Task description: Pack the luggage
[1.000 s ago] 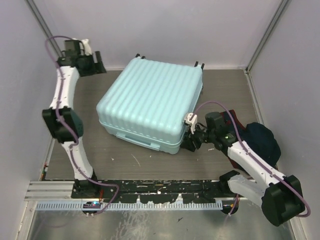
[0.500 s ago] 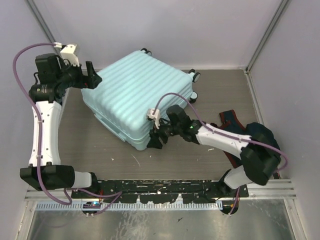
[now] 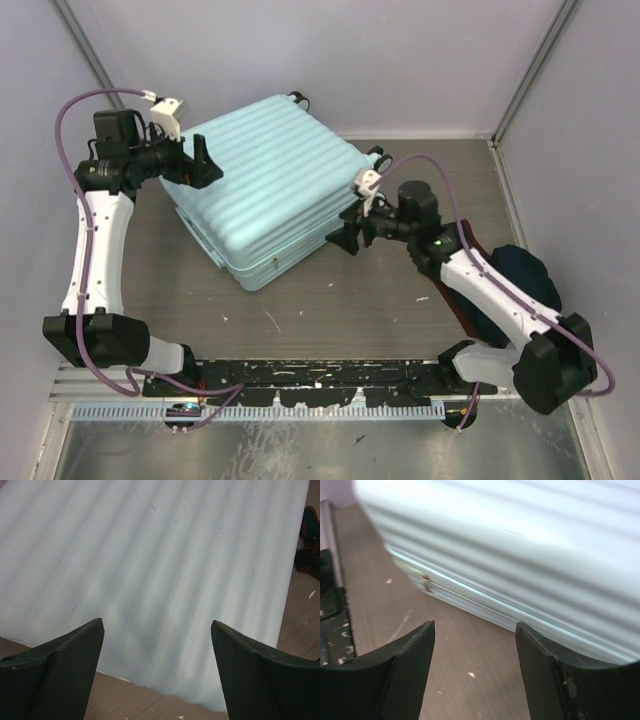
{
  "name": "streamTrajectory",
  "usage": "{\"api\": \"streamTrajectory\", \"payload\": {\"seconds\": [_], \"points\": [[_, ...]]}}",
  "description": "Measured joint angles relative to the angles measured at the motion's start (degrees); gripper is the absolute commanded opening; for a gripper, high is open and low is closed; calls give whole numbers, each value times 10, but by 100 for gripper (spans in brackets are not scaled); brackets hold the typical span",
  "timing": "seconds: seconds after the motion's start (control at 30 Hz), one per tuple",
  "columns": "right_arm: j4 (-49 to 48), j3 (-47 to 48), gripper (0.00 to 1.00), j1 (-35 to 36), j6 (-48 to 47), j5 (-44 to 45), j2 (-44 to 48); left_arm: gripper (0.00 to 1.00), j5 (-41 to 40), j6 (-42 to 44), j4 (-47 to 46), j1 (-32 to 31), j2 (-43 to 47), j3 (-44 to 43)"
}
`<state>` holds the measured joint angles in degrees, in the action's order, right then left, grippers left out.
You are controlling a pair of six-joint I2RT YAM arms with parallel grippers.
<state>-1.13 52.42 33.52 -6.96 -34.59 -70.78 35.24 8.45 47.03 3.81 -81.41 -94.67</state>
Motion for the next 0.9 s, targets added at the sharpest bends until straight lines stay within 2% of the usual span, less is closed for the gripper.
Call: {"api": "streamTrajectory", "payload": {"seconds": [0.17, 0.27, 0.4, 0.63, 0.9], "points": [[40, -17, 77, -147, -9, -29, 36, 90, 6, 24, 3, -23, 2, 5], [92, 10, 84, -230, 1, -54, 8, 90, 5, 25, 3, -25, 2, 12], [128, 86, 92, -300, 55, -56, -54, 92, -13, 9, -16, -24, 14, 47], [119, 256, 93, -348, 209, -76, -194, 92, -53, -31, -45, -20, 48, 107], [63, 360, 96, -348, 384, -109, -358, 93, -110, -80, -79, 6, 81, 123]]}}
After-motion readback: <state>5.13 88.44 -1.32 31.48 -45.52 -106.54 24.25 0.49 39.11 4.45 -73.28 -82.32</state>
